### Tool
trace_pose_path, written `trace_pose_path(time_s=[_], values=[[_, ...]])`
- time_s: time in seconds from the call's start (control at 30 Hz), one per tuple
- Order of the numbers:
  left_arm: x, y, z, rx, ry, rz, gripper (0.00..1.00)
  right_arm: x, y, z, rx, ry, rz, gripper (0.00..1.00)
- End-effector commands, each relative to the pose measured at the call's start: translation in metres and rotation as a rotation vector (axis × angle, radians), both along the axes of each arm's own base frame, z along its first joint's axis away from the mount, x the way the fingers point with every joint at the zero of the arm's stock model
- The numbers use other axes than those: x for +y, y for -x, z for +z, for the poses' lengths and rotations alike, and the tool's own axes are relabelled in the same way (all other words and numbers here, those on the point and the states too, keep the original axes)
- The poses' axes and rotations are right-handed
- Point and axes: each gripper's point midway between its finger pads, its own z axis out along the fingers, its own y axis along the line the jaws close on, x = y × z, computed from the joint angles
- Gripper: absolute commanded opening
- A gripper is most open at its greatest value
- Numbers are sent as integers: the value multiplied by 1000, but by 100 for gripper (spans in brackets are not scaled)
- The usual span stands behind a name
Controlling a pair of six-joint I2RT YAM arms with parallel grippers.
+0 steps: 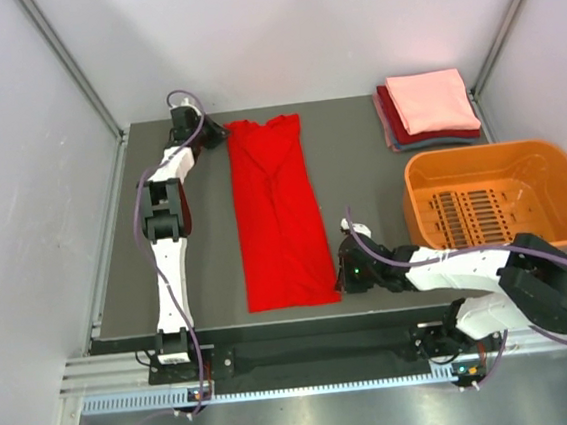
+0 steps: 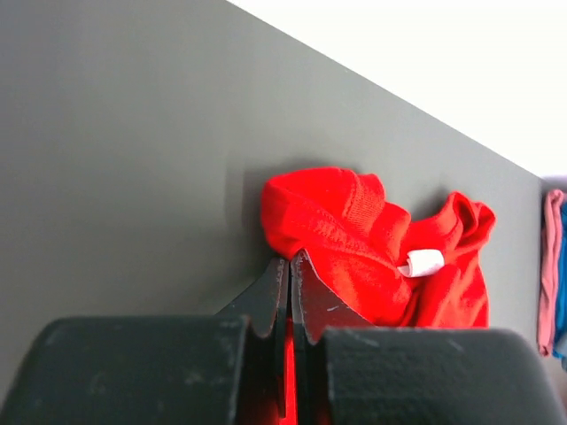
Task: Fold and stack the t-shirts
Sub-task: Fold the tshirt
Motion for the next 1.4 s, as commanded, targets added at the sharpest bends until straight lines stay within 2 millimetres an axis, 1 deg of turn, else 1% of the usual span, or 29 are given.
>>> trace_pose_path(time_s=[0.0, 0.03, 0.07, 0.13, 0.2, 0.23, 0.27, 0.3, 0.37, 0.4, 0.43, 0.47, 0.5, 0.53, 0.57, 0.6, 0.63, 0.67, 0.7, 0.73, 0.77, 0.8, 0.87, 0.9, 0.97, 1.03, 1.17, 1.27, 1.37], values=[[25, -17, 22, -55, -47, 79, 0, 1, -1, -7, 18, 30, -53, 0], [25, -17, 26, -64, -44, 70, 3, 2, -3, -8, 15, 37, -56, 0], [32, -16, 25, -52, -49, 75, 14, 2, -4, -7, 16, 40, -61, 0], [39, -10, 32, -39, -78, 65, 26, 8, -9, -1, 7, 29, -67, 0], [58, 6, 24, 33, -141, 73, 40, 10, -11, 1, 3, 20, -69, 0], [68, 12, 46, 25, -168, 92, 41, 10, -12, 3, -6, 17, -74, 0], [78, 30, 29, 108, -200, 118, 43, 9, -13, 3, -10, 20, -73, 0], [83, 39, 56, 88, -229, 126, 44, 8, -13, 3, -14, 23, -73, 0], [90, 67, 57, 166, -276, 140, 43, 8, -12, 4, -19, 19, -61, 0], [87, 101, 55, 260, -288, 120, 42, 8, -12, 3, -22, 20, -52, 0], [78, 124, 51, 319, -286, 95, 40, 9, -12, 4, -22, 13, -45, 0], [69, 168, 18, 447, -282, 60, 39, 11, -13, 5, -29, 5, -33, 0], [66, 186, 45, 399, -312, 72, 38, 13, -12, 6, -29, -6, -21, 0], [53, 207, 41, 408, -330, 60, 39, 14, -11, 7, -32, -11, -10, 0], [54, 254, 6, 505, -338, 60, 40, 16, -12, 9, -42, -13, 9, 0], [39, 266, 30, 430, -335, 48, 41, 17, -11, 10, -44, -15, 25, 0], [29, 282, 28, 423, -320, 19, 41, 19, -11, 12, -49, -22, 43, 0], [22, 316, 8, 500, -303, -11, 40, 17, -9, 11, -49, -8, 64, 0], [12, 333, 19, 482, -287, -49, 40, 18, -9, 12, -51, -4, 76, 0], [1, 373, 3, 575, -328, -104, 39, 15, -7, 9, -41, 16, 88, 0], [-2, 390, 1, 591, -361, -112, 40, 15, -7, 9, -43, 21, 103, 0], [-8, 403, 15, 552, -359, -105, 40, 16, -6, 9, -43, 22, 114, 0], [-29, 440, 17, 537, -312, -134, 41, 16, -6, 11, -49, 17, 129, 0], [-29, 446, 16, 535, -287, -111, 41, 15, -6, 10, -50, 19, 127, 0], [-40, 470, 8, 569, -246, -139, 42, 14, -5, 11, -56, 9, 122, 0], [-47, 485, 3, 602, -270, -168, 42, 14, -5, 15, -61, -3, 115, 0], [-43, 511, -14, 673, -357, -149, 44, 10, -3, 13, -56, -3, 103, 0], [-50, 521, -18, 680, -380, -158, 44, 7, -1, 10, -48, 2, 99, 0], [-40, 527, -29, 700, -442, -115, 43, 8, -1, 11, -49, -9, 87, 0]])
